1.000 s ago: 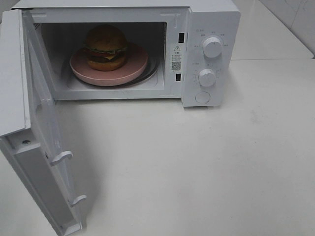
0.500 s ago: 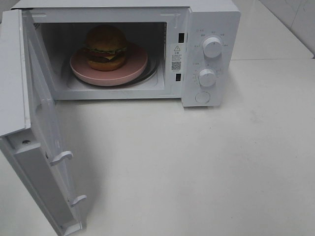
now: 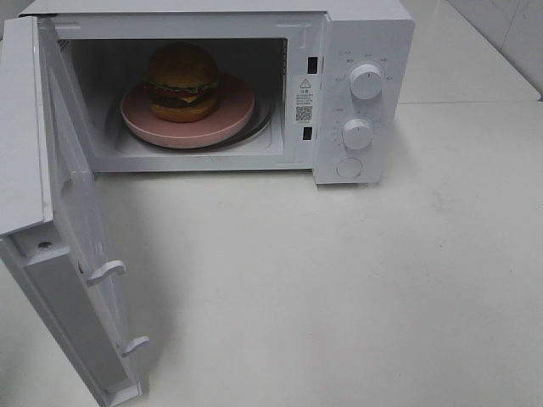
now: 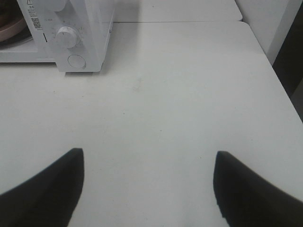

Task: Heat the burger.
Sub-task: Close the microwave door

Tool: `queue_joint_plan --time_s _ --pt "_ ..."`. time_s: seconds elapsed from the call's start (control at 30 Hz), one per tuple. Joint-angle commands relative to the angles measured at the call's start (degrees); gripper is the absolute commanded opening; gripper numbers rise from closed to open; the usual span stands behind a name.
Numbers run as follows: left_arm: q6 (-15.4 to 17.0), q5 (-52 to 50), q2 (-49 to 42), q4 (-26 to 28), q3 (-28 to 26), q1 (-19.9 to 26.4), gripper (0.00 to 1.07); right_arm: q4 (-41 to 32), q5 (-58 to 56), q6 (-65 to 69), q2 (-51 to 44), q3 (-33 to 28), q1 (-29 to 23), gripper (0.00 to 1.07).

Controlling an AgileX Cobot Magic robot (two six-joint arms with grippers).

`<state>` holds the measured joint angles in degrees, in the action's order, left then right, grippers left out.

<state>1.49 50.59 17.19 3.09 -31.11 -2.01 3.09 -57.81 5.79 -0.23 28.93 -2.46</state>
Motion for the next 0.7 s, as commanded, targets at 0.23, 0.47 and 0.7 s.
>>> queue_joint_plan --time_s 0.23,0.47,0.7 --pt "-0.2 -11.1 11.7 -0.3 1.8 0.0 0.0 0.0 0.9 -0.7 -1.5 -0.2 0.4 0.75" --pt "-0.2 -32.8 16.0 -0.3 8.4 0.0 0.0 0.0 0.9 -0.7 -1.5 -0.2 0.4 0.75" --pt "-0.2 -47.5 18.7 -0.5 13.1 0.0 0.0 0.0 0.9 -0.7 -1.5 -0.2 0.4 0.75"
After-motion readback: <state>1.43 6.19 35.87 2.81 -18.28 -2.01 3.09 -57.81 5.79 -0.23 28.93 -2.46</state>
